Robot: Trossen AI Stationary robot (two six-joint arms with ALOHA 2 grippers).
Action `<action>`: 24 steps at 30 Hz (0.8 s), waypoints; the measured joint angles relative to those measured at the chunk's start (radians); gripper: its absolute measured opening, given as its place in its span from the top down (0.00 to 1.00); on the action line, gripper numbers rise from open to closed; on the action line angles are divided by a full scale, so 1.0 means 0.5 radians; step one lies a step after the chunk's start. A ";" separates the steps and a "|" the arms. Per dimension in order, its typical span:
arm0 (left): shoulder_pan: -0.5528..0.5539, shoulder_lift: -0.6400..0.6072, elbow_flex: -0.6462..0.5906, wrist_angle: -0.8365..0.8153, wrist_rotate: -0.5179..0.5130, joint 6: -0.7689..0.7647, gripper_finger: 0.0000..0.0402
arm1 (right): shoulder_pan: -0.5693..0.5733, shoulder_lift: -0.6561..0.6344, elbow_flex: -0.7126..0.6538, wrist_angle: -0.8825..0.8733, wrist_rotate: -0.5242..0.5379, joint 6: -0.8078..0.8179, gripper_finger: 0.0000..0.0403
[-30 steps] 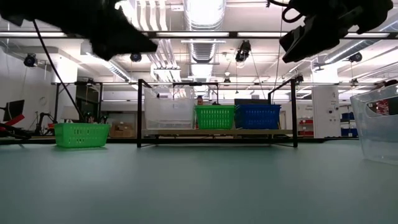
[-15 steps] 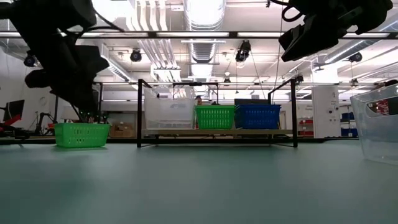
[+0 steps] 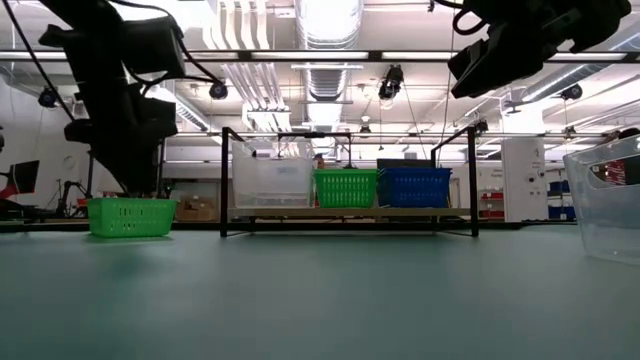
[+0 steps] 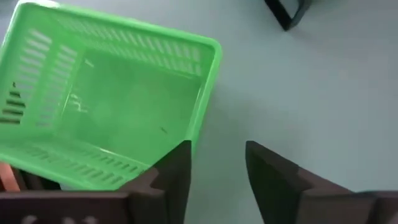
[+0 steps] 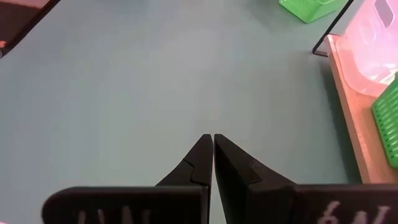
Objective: Stack baskets on shelf by color
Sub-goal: Stack the green bin on the green bins on the shelf
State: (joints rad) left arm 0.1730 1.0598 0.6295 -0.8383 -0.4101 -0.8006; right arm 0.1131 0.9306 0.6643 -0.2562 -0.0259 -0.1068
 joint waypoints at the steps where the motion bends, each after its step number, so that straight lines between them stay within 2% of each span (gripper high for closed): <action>1: 0.019 -0.001 0.007 -0.001 0.004 0.045 0.63 | 0.000 0.000 0.000 0.000 0.000 0.008 0.98; 5: 0.074 0.018 0.006 -0.008 -0.002 0.199 0.57 | 0.000 0.000 0.000 0.001 0.001 0.019 0.98; 16: 0.126 0.317 0.004 -0.015 -0.037 0.272 0.57 | 0.000 0.000 0.000 0.000 0.001 0.037 0.98; 19: 0.119 0.401 0.023 -0.010 -0.033 0.272 0.63 | 0.000 0.000 0.000 -0.001 0.001 0.040 0.98; 24: 0.108 0.466 0.064 -0.008 0.129 0.272 0.83 | 0.000 0.000 0.000 -0.002 0.000 0.042 0.98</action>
State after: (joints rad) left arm 0.2271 1.2931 0.6614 -0.8421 -0.3456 -0.6648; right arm 0.1131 0.9306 0.6643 -0.2573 -0.0257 -0.0856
